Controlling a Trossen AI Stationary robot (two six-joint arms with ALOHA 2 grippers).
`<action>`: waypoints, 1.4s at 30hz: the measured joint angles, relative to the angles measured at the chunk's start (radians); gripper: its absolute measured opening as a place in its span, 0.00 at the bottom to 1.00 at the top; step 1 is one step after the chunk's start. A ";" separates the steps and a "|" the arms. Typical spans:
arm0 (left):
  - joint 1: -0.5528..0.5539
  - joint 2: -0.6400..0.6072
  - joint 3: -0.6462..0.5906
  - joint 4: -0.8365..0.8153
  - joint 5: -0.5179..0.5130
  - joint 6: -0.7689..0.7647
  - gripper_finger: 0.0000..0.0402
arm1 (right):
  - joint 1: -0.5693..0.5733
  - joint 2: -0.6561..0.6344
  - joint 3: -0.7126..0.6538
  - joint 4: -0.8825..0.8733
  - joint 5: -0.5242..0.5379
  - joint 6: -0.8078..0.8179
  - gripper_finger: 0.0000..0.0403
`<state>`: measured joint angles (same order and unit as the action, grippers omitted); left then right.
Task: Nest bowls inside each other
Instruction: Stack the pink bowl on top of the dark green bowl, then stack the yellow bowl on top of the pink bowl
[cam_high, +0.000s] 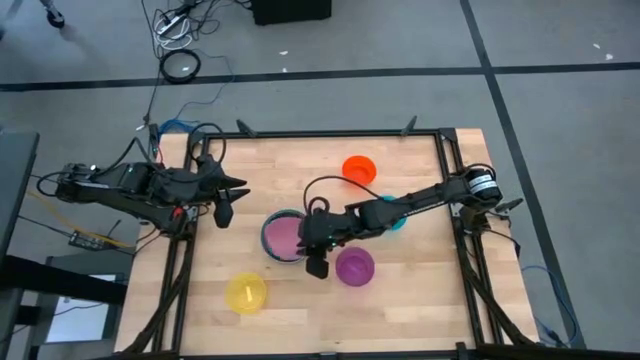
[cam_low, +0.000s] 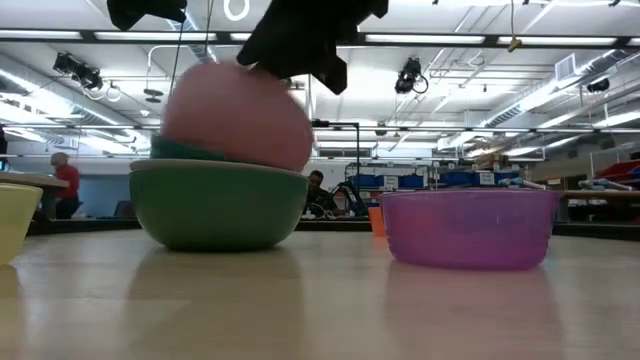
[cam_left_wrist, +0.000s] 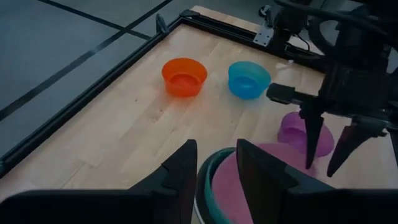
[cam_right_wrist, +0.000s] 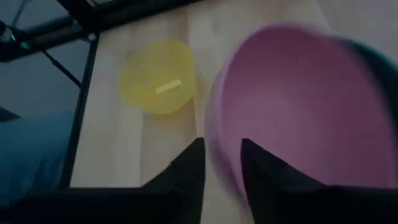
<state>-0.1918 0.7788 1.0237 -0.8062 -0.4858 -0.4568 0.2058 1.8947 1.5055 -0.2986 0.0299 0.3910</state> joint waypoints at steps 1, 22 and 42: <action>0.000 0.000 0.000 0.000 0.000 0.000 0.30 | 0.000 -0.002 0.001 0.001 0.000 0.006 0.27; 0.000 0.000 -0.012 0.005 0.000 -0.006 0.30 | 0.009 0.063 -0.009 0.029 0.097 0.079 0.29; -0.076 0.015 -0.089 -0.266 0.539 -0.289 0.30 | 0.112 -0.142 0.050 -0.444 0.342 0.166 0.24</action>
<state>-0.2682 0.7936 0.9351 -1.0723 0.0535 -0.7461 0.3173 1.7524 1.5558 -0.7423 0.3718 0.5568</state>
